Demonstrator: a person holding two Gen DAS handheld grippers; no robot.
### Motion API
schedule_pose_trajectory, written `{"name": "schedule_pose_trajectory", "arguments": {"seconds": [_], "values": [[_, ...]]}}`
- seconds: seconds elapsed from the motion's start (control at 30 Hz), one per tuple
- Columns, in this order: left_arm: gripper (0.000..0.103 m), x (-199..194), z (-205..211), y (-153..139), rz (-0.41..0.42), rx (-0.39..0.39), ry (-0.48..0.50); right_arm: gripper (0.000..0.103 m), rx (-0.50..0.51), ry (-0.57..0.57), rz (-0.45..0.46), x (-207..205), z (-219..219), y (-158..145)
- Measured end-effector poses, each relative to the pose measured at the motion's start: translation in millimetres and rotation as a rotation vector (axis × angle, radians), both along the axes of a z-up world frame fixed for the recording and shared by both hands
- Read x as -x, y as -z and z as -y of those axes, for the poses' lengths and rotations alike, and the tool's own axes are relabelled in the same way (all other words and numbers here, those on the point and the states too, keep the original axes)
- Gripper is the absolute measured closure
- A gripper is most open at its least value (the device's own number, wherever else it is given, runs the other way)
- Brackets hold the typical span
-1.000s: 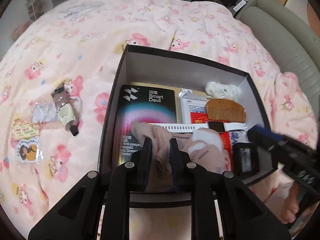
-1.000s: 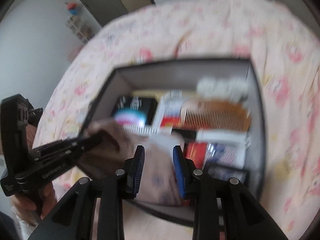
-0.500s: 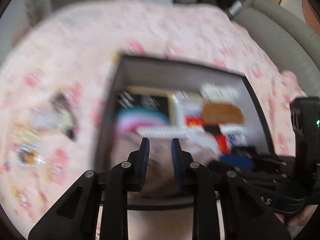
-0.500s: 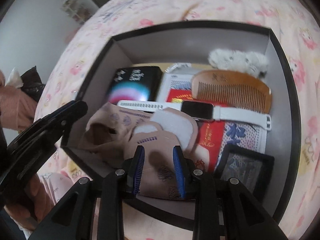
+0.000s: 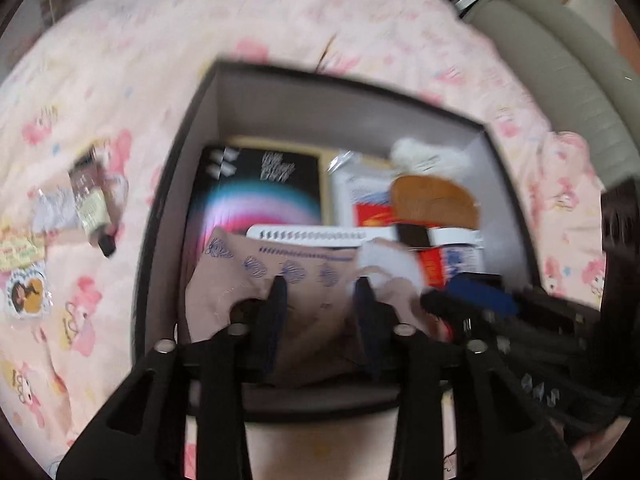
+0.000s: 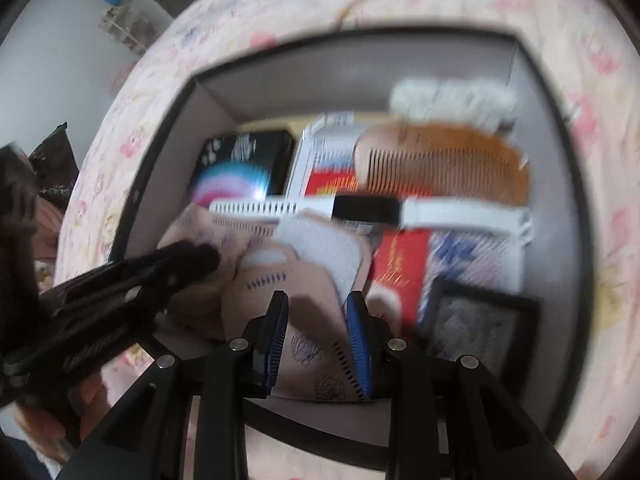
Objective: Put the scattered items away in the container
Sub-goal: 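Lower the beige mask into the black box with both grippers, then open both grippers and withdraw them from the box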
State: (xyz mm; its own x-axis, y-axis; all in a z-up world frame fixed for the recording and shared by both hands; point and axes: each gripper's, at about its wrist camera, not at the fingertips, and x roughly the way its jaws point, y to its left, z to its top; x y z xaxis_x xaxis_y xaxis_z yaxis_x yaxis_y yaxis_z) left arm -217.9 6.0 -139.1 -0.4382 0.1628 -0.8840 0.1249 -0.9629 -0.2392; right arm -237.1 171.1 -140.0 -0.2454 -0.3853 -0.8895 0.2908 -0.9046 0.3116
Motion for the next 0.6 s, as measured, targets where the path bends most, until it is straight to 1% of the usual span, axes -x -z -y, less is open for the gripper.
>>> {"name": "schedule_pose_trajectory", "arguments": {"seconds": [0.07,0.13,0.17,0.3,0.43,0.53,0.6], "values": [[0.06,-13.8,-4.4,-16.8,-0.064,0.006,0.001,0.071,-0.014,0.016,-0.092,-9.3,-3.7,-19.4],[0.056,-28.6,-6.0,-31.6,-0.104,0.0,-0.008,0.059,-0.007,0.023,-0.15,-21.2,-6.8,-35.6],[0.056,-32.9,-6.2,-36.5,-0.116,0.001,-0.012,0.058,-0.005,0.017,-0.17,-26.5,-5.6,-42.0],[0.056,-62.0,3.3,-55.5,-0.15,-0.007,-0.03,0.057,0.012,-0.004,-0.213,-48.5,3.6,-58.7],[0.056,-96.0,15.1,-63.3,-0.163,-0.017,-0.03,0.057,0.04,-0.03,-0.25,-72.7,23.2,-66.8],[0.056,-121.6,25.4,-66.9,-0.179,-0.01,-0.044,0.057,0.045,-0.054,-0.282,-91.8,39.8,-71.1],[0.056,-137.3,33.7,-69.5,-0.186,0.012,-0.055,0.057,0.054,-0.073,-0.294,-108.6,49.4,-75.6]]}}
